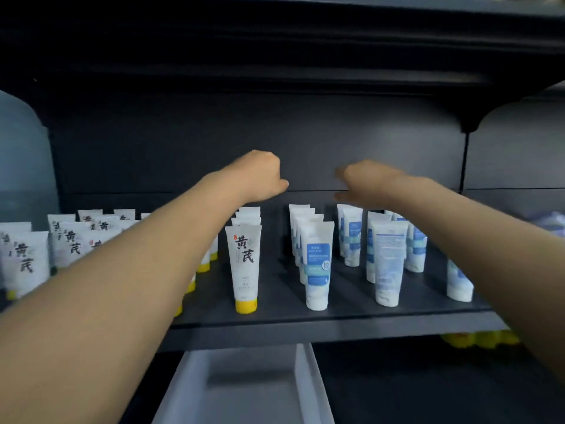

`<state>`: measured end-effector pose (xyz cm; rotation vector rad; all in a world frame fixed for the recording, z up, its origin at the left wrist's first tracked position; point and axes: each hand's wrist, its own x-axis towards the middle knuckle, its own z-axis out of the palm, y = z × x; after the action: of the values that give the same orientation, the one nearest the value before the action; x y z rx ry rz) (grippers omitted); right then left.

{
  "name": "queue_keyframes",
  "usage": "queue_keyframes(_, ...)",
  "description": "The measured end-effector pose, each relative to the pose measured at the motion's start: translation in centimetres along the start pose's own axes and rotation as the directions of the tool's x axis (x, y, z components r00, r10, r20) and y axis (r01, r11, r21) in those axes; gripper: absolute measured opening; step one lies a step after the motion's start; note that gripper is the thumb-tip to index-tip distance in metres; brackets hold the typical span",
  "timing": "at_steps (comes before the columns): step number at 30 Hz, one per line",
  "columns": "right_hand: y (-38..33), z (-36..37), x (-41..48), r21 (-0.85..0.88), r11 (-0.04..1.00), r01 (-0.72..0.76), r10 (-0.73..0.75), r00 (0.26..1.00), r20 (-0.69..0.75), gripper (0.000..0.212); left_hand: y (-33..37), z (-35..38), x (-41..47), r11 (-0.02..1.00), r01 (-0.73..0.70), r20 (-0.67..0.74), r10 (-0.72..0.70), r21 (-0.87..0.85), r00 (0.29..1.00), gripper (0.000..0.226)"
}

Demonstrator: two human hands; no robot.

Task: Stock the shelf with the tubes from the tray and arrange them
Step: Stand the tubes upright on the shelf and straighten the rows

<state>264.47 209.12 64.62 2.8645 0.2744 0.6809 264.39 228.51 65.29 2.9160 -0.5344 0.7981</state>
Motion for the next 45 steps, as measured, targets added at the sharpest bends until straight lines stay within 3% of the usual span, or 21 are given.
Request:
queue_keyframes(6, -0.4, -0.7, -6.6, 0.036, 0.999, -0.021, 0.019, 0.998, 0.052, 0.030, 3.1, -0.7, -4.9, 0.997, -0.050, 0.082, 0.055, -0.053, 0.995, 0.036)
queue_keyframes(10, 1.0, -1.2, -9.9, 0.044, 0.998, -0.037, 0.034, 0.998, 0.062, 0.035, 5.5, -1.2, -6.8, 0.996, -0.066, 0.072, 0.071, -0.062, 0.995, 0.030)
queue_keyframes(14, 3.8, -1.1, -12.8, 0.058, 0.997, -0.041, 0.038, 0.998, 0.052, 0.038, 9.0, -1.0, -8.2, 0.996, -0.051, 0.105, 0.059, -0.070, 0.993, 0.038)
queue_keyframes(18, 7.6, -0.2, -15.5, 0.090, 0.994, -0.058, 0.051, 0.996, 0.069, 0.042, 13.0, 0.4, -8.6, 0.994, -0.072, 0.104, 0.080, -0.077, 0.991, 0.024)
queue_keyframes(23, 13.1, 1.5, -17.4, 0.067, 0.997, -0.035, 0.028, 0.995, 0.098, 0.042, 18.0, 2.6, -7.5, 0.993, -0.013, 0.075, 0.023, -0.121, 0.997, 0.029)
queue_keyframes(32, 20.1, 4.0, -16.2, 0.138, 0.990, -0.028, 0.017, 0.996, 0.086, 0.041, 23.1, 5.2, -4.4, 0.993, 0.066, 0.049, -0.062, -0.100, 0.997, 0.028)
queue_keyframes(45, 22.3, 7.7, -8.7, 0.283, 0.959, 0.018, -0.023, 1.000, 0.015, 0.058, 20.6, 9.2, 1.6, 0.993, 0.119, -0.102, -0.120, -0.023, 0.987, 0.039)
